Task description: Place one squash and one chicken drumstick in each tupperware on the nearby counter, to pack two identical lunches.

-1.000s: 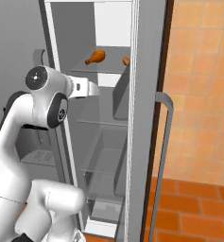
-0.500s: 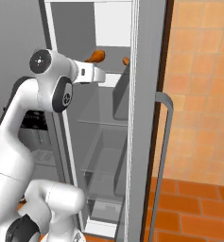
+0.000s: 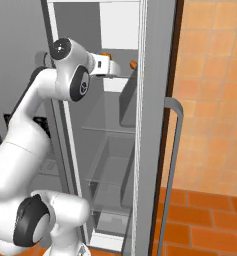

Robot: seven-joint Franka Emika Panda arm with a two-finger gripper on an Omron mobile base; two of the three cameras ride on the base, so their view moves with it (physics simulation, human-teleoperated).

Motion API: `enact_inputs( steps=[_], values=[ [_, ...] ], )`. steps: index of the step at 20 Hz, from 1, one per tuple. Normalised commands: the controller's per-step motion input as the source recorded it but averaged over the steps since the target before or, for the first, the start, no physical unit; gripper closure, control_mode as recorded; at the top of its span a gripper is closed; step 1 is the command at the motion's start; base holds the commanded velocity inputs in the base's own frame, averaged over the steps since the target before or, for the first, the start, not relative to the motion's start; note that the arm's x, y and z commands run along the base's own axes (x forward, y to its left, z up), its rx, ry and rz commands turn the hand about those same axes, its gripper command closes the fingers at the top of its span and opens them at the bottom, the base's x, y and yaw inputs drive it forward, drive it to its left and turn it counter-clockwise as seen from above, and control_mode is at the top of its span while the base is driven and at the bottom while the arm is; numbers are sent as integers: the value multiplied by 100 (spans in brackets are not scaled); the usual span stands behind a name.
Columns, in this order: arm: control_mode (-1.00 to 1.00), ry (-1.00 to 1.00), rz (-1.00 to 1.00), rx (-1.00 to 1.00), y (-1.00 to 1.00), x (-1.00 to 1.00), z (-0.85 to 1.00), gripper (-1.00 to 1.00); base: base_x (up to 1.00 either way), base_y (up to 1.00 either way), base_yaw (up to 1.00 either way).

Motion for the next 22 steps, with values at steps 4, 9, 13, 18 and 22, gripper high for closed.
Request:
enact_inputs(
  steps=[4,9,13,18,22],
  values=[
    [-100,11,0,0,-17,58,24,-100,0,0,0],
    [-100,5,0,1,-23,51,3,-100,0,0,0],
    [-100,0,0,0,-28,43,-11,-100,0,0,0],
    [-100,0,0,0,-9,49,-24,-100,0,0,0],
    [-100,0,0,0,-7,47,-17,-100,0,0,0]
  ],
)
